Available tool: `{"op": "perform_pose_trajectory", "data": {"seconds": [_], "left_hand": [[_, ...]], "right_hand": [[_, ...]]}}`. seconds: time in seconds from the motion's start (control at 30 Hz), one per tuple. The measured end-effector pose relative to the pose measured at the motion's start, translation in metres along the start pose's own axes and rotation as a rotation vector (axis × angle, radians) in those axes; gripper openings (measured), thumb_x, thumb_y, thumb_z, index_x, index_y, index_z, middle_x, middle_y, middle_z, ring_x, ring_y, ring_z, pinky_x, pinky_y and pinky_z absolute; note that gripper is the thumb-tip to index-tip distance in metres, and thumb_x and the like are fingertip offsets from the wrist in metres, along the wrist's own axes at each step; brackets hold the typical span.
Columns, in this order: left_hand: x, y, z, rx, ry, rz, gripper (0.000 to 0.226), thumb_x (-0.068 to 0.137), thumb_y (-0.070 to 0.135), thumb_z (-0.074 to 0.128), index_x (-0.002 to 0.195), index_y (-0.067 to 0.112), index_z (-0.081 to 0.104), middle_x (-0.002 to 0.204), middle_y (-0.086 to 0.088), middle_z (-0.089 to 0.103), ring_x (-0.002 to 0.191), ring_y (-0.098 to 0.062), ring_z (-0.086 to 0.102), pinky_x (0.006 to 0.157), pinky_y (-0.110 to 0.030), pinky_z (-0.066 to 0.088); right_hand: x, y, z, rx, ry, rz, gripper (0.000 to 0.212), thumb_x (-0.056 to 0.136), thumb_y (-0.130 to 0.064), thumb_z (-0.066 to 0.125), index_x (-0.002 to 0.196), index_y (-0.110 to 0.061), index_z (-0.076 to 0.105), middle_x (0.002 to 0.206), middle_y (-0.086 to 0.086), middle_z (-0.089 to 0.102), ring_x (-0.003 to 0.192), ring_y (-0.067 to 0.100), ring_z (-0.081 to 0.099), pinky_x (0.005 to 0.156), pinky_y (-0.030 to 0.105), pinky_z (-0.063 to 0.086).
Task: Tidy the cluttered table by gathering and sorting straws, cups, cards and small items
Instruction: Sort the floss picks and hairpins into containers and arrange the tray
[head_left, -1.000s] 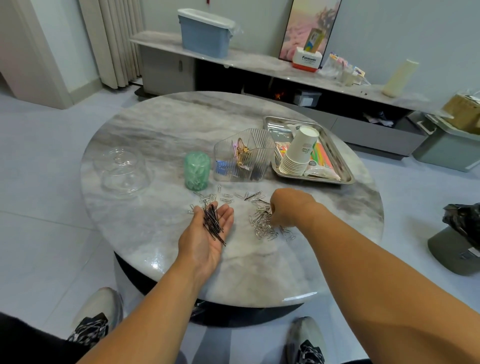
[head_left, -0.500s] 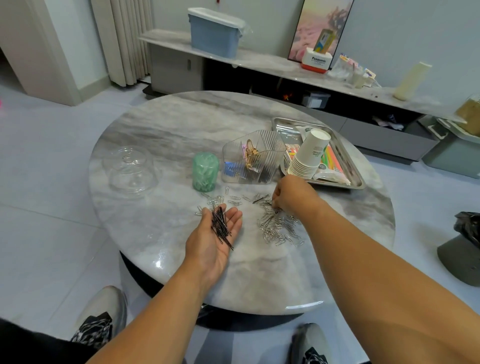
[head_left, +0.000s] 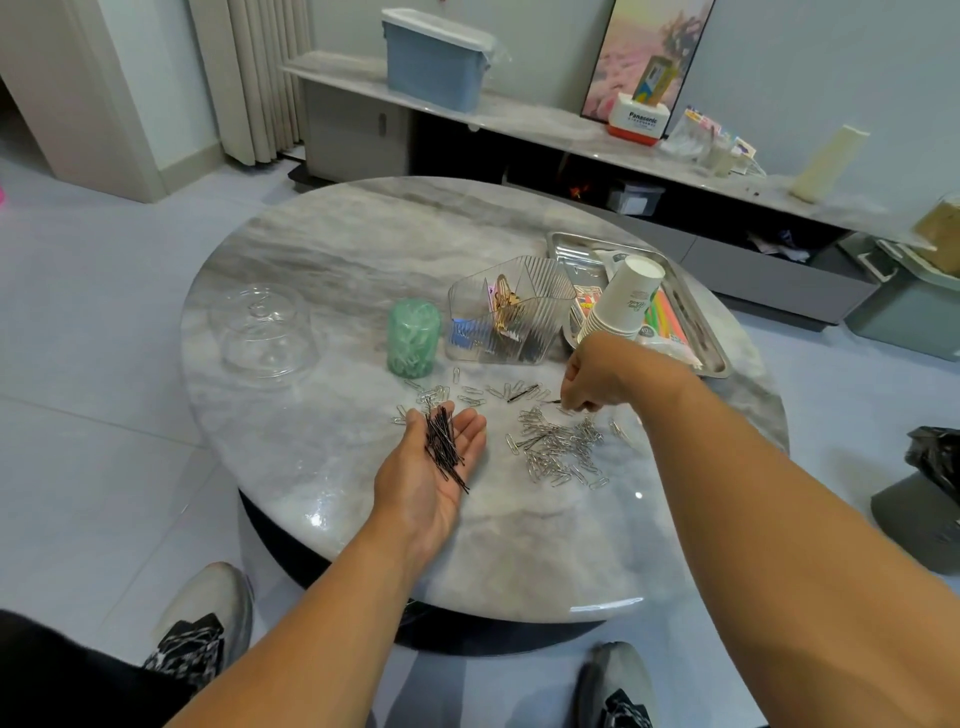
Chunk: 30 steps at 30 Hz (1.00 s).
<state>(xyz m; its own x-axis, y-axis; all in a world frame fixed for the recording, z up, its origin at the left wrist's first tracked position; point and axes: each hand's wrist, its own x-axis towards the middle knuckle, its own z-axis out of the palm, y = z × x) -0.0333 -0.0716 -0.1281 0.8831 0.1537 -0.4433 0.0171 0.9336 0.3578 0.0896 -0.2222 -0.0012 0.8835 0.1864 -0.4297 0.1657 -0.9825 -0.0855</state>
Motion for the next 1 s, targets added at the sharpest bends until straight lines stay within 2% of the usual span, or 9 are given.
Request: {"op": "perform_pose_trajectory", "data": {"seconds": [0.17,0.23,0.3,0.5,0.67,0.73,0.8,0.9,1.0], "left_hand": [[-0.001,0.0,0.001,0.004,0.002,-0.009,0.049,0.109,0.037,0.037,0.128,-0.003,0.057,0.109,-0.023,0.074,0.1,-0.03,0.074,0.078,-0.034,0.063],[-0.001,0.001,0.002,0.007,0.003,-0.011,0.049,0.109,0.037,0.036,0.128,-0.003,0.057,0.108,-0.023,0.074,0.098,-0.03,0.075,0.078,-0.034,0.063],[-0.002,0.001,0.003,0.011,0.007,-0.011,0.049,0.109,0.038,0.036,0.128,-0.002,0.057,0.106,-0.022,0.074,0.097,-0.029,0.075,0.078,-0.034,0.063],[-0.008,0.004,0.008,-0.041,0.001,-0.012,0.05,0.111,0.035,0.032,0.123,-0.006,0.058,0.113,-0.025,0.071,0.1,-0.031,0.073,0.078,-0.035,0.063],[-0.008,0.003,0.008,-0.03,-0.013,-0.006,0.052,0.111,0.035,0.03,0.125,-0.007,0.057,0.107,-0.026,0.072,0.102,-0.033,0.072,0.08,-0.036,0.062],[-0.006,0.003,0.007,-0.021,0.0,-0.014,0.049,0.11,0.036,0.033,0.127,-0.004,0.057,0.099,-0.023,0.075,0.092,-0.029,0.075,0.072,-0.033,0.063],[-0.005,0.003,0.006,-0.025,0.002,-0.014,0.048,0.11,0.036,0.035,0.127,-0.003,0.057,0.099,-0.022,0.075,0.087,-0.028,0.076,0.07,-0.033,0.064],[-0.003,0.002,0.003,-0.018,0.006,-0.009,0.049,0.11,0.036,0.035,0.128,-0.004,0.057,0.102,-0.023,0.074,0.091,-0.029,0.075,0.074,-0.034,0.064],[-0.002,0.002,0.002,-0.013,-0.002,-0.007,0.049,0.11,0.037,0.035,0.129,-0.003,0.057,0.105,-0.024,0.074,0.095,-0.029,0.075,0.078,-0.035,0.063]], "right_hand": [[-0.012,-0.007,-0.023,0.056,-0.05,0.054,0.035,0.095,-0.021,0.07,0.12,0.002,0.069,0.119,0.016,0.072,0.103,0.023,0.071,0.102,0.039,0.052],[-0.014,-0.008,-0.024,0.113,-0.038,0.055,0.033,0.095,-0.025,0.071,0.113,0.002,0.07,0.109,0.017,0.075,0.091,0.024,0.072,0.081,0.033,0.057],[-0.015,-0.015,-0.017,0.309,-0.051,0.031,0.03,0.092,-0.023,0.073,0.103,0.005,0.072,0.096,0.017,0.077,0.065,0.018,0.06,0.057,0.026,0.045],[-0.011,-0.063,0.033,0.653,-0.211,-0.097,0.019,0.089,-0.009,0.075,0.091,0.01,0.073,0.089,0.024,0.075,0.07,0.024,0.062,0.05,0.023,0.038],[-0.002,-0.062,0.028,0.627,-0.231,-0.13,0.028,0.097,-0.027,0.068,0.103,0.0,0.074,0.09,0.01,0.078,0.067,0.014,0.069,0.058,0.023,0.049],[0.007,-0.049,0.022,0.582,0.009,-0.145,0.011,0.096,-0.014,0.068,0.102,-0.007,0.074,0.095,0.009,0.076,0.074,0.016,0.071,0.062,0.026,0.057],[0.018,-0.038,0.022,0.314,0.235,-0.16,0.018,0.095,-0.004,0.065,0.103,-0.016,0.075,0.106,0.005,0.074,0.09,0.02,0.071,0.081,0.036,0.06],[0.028,-0.026,0.038,0.13,0.202,-0.168,0.035,0.095,0.0,0.061,0.115,-0.026,0.074,0.12,0.002,0.069,0.105,0.019,0.065,0.096,0.038,0.055],[0.036,-0.02,0.054,0.062,0.187,-0.155,0.027,0.09,-0.008,0.071,0.105,-0.031,0.075,0.114,-0.002,0.071,0.106,0.019,0.066,0.091,0.035,0.054]]}}
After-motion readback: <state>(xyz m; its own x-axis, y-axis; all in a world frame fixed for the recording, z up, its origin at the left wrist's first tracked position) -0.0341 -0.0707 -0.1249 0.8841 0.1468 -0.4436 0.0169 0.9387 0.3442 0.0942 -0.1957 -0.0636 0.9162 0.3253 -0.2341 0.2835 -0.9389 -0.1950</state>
